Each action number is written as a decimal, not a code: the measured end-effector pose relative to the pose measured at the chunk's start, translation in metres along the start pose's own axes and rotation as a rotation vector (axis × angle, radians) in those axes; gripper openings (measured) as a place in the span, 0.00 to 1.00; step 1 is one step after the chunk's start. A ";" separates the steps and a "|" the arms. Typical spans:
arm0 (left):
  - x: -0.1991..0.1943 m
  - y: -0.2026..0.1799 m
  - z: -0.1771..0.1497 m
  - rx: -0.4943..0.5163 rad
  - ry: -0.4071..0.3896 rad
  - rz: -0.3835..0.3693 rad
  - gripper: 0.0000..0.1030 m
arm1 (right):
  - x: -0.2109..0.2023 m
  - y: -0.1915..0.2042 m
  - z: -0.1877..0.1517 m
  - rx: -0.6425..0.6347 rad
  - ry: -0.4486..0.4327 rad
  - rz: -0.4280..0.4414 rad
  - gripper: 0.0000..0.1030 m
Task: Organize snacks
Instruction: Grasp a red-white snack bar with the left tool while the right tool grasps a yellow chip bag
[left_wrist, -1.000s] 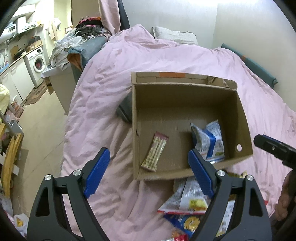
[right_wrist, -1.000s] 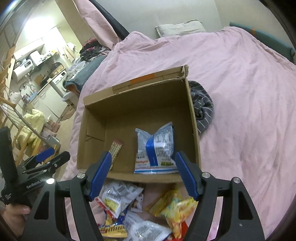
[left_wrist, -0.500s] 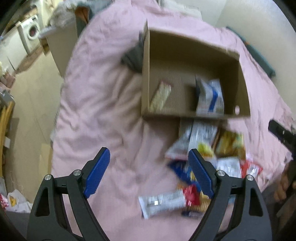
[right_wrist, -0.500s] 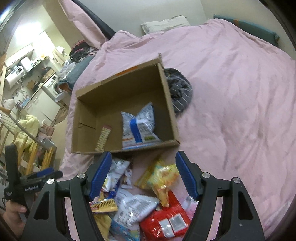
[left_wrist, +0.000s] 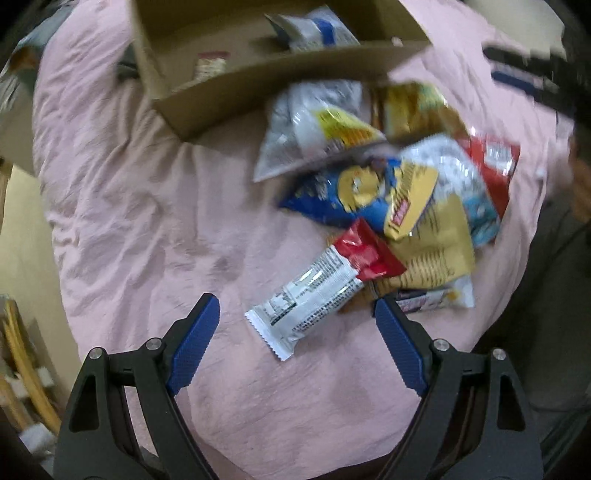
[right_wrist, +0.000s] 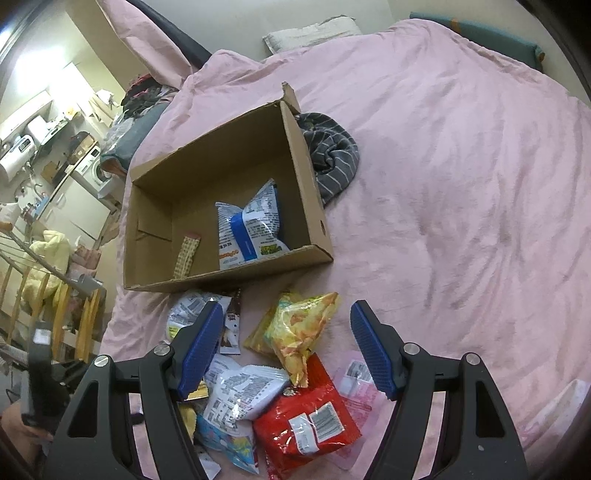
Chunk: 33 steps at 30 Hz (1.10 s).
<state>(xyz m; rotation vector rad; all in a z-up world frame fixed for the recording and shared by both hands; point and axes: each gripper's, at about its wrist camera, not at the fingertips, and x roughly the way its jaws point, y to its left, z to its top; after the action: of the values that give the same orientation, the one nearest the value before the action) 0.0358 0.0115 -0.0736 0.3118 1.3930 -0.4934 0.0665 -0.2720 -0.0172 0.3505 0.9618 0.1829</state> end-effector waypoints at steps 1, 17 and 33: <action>0.005 -0.004 0.002 0.013 0.012 0.012 0.82 | 0.001 0.002 0.000 -0.005 0.002 0.003 0.72; 0.024 0.004 0.036 -0.024 0.037 0.066 0.16 | 0.001 -0.011 0.005 0.084 0.003 0.049 0.72; -0.030 0.081 0.020 -0.536 -0.165 -0.062 0.14 | 0.080 -0.026 -0.003 0.325 0.300 0.075 0.72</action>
<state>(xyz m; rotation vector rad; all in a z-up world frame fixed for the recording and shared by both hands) 0.0911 0.0753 -0.0473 -0.2040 1.3203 -0.1762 0.1090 -0.2710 -0.0899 0.6715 1.2794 0.1495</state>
